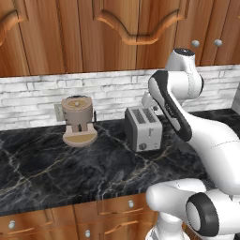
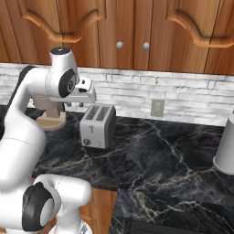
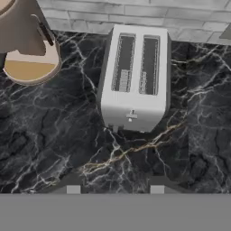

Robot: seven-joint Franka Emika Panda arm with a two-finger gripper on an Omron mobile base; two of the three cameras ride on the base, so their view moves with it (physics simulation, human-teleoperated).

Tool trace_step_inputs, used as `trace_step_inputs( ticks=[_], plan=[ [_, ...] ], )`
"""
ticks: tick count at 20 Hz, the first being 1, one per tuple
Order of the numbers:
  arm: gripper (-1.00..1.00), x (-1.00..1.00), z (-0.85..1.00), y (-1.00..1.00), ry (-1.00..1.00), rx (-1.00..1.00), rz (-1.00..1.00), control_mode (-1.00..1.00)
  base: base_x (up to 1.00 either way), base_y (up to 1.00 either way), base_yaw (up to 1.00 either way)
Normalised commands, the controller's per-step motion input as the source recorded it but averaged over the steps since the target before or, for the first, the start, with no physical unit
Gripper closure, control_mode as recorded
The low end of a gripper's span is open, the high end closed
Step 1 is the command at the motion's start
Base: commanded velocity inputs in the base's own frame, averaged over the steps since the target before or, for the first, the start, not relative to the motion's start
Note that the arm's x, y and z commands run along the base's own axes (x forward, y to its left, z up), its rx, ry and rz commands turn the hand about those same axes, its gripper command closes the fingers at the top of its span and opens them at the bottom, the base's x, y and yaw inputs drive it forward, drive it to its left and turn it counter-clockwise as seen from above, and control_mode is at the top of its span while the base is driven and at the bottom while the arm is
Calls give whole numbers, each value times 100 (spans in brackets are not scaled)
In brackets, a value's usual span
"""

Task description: Open the cabinet. Pick the orange and tangerine from the cabinet and place them into the bowl. Then close the cabinet.

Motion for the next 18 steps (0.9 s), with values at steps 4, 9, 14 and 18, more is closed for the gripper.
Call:
trace_step_inputs(
  ticks=[4, 9, 14, 18],
  plan=[
    [-100, -31, 20, -1, -21, 0, 0, -100, 0, 0, 0],
    [-100, -80, 61, -21, -57, 3, 0, -100, 0, 0, 0],
    [-100, -76, 63, -29, -55, 4, 0, -100, 0, 0, 0],
    [-100, -79, 56, -42, -58, 6, 0, -100, 0, 0, 0]
  ],
)
